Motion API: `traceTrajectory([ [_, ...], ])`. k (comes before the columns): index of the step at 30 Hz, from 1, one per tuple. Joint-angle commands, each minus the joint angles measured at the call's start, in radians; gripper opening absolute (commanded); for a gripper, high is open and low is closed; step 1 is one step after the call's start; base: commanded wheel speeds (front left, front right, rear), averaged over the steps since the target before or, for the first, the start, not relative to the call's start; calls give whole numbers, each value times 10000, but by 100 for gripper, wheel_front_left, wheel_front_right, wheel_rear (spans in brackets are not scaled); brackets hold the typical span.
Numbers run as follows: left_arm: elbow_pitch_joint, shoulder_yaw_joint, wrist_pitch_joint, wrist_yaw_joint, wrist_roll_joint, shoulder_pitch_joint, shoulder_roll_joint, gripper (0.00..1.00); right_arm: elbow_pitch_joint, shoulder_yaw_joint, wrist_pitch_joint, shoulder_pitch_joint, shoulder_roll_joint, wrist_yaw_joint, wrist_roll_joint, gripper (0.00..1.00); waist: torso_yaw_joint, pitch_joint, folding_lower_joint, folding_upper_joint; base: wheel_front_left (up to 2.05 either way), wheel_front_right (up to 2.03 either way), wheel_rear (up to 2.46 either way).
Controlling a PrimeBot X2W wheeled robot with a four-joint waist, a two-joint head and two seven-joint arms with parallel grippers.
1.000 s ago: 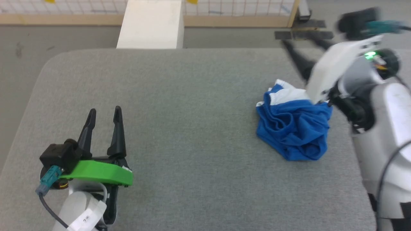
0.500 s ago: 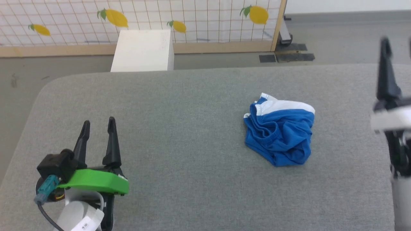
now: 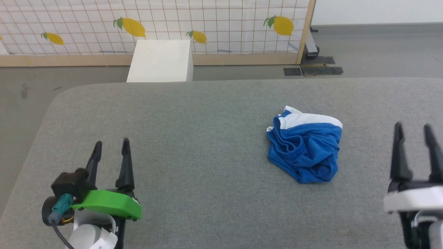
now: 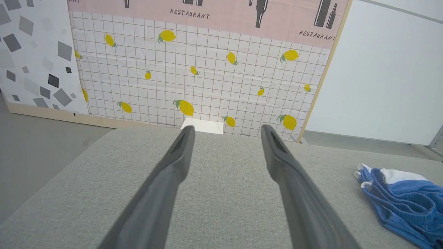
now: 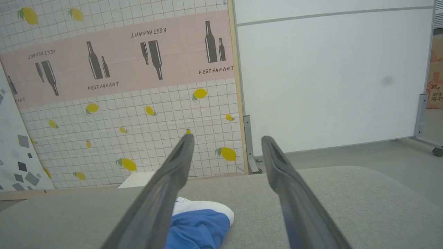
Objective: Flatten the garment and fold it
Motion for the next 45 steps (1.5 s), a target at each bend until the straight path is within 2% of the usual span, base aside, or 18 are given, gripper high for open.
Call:
traceTrajectory([
  [1,53,-64,38,18,102,172,91,100,32,107,-70,261,46,-11,-118,100,22,-45,0,0,0,0,0],
  [15,392,-543,157,84,282,458,28,100,392,812,815,917,-127,-11,-384,100,31,-141,0,0,0,0,0],
  [45,467,-656,0,175,29,508,-63,100,536,795,1011,845,53,-11,-379,100,-1,-3,0,0,0,0,0],
])
